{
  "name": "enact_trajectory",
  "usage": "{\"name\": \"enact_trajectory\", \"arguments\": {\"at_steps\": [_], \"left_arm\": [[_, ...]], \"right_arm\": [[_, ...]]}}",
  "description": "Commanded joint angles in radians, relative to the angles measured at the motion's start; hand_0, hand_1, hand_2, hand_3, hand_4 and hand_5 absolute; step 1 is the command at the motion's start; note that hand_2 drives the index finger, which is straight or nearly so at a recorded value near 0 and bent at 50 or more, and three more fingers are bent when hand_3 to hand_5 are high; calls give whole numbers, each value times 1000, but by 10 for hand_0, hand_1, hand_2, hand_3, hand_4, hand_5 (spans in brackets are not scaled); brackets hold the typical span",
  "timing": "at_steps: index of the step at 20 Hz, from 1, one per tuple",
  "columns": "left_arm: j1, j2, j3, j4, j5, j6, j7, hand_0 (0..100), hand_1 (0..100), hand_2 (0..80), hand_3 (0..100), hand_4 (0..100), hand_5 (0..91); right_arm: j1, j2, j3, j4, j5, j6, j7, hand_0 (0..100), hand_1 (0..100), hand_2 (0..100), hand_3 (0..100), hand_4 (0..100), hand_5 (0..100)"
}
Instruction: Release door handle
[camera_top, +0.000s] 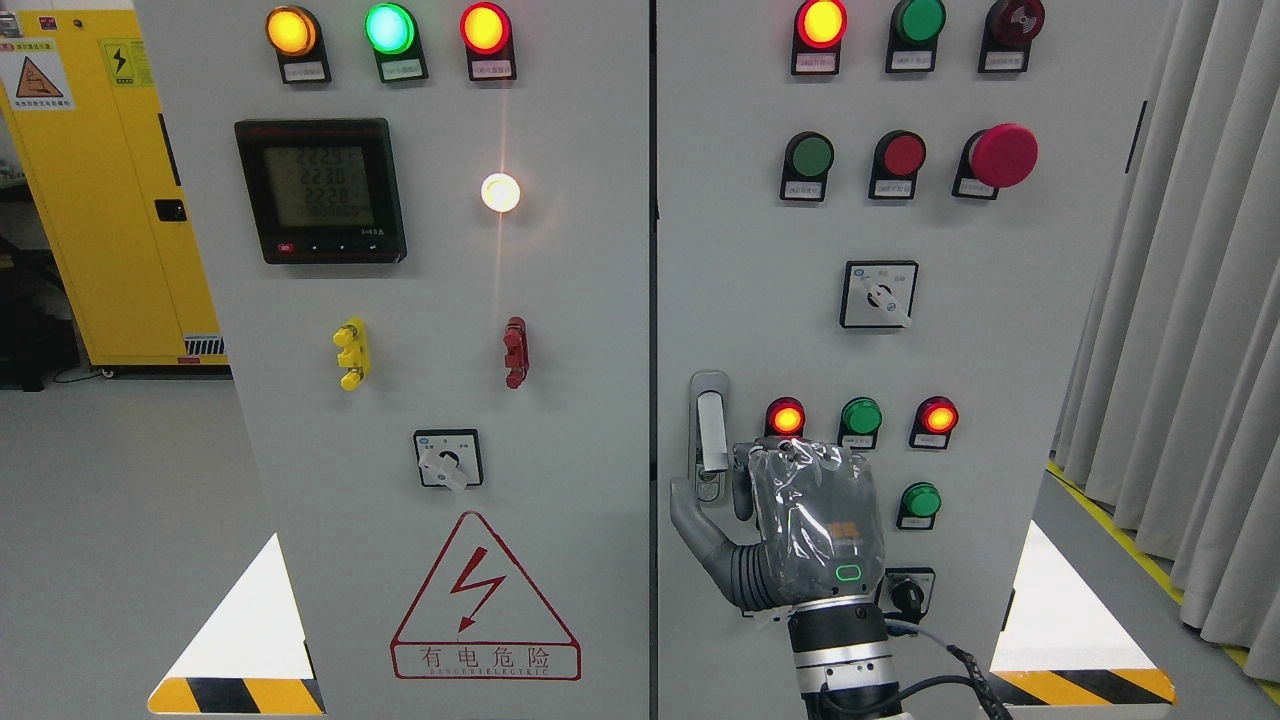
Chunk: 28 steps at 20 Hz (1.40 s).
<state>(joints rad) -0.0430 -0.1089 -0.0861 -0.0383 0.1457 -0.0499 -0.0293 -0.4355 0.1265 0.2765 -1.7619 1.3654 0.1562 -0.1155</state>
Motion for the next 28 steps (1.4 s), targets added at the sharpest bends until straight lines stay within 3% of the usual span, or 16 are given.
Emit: {"name": "enact_trajectory", "arguments": {"at_steps": [1,28], "left_arm": [[0,0,0,0,0,-1,0,120,556,0,0,0,0],[0,0,0,0,0,-1,0,120,556,0,0,0,0]], "right_arm": [[-14,1,-3,25,0,2,0,349,348,929,1000,962,905],[-29,2,-25,47,0,2,-1,461,376,925,1000,960,903]]}}
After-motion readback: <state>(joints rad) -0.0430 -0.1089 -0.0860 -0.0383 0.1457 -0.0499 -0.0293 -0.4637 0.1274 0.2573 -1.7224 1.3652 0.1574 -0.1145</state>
